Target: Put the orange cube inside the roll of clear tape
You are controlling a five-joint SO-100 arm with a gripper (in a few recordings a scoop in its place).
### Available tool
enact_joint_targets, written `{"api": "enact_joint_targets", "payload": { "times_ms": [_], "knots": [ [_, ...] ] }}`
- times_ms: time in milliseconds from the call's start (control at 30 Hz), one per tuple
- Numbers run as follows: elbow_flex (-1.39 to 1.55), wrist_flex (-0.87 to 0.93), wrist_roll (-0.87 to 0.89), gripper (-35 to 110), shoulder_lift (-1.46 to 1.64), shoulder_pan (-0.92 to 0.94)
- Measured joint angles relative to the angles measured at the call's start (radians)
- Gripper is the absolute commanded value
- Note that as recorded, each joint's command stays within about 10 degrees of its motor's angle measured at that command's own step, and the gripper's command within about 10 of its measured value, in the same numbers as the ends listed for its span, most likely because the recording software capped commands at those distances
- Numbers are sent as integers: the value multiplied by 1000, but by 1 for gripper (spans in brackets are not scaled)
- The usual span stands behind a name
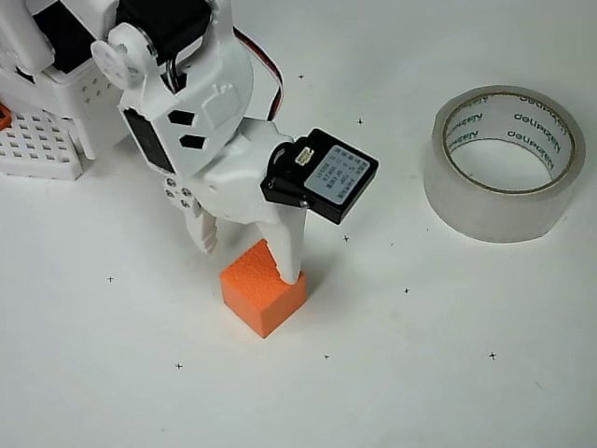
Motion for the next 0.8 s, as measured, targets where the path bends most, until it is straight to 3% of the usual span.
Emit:
{"api": "enact_joint_targets", "payload": {
  "times_ms": [800],
  "knots": [
    [-91,0,-38,47,-163,0]
  ]
}}
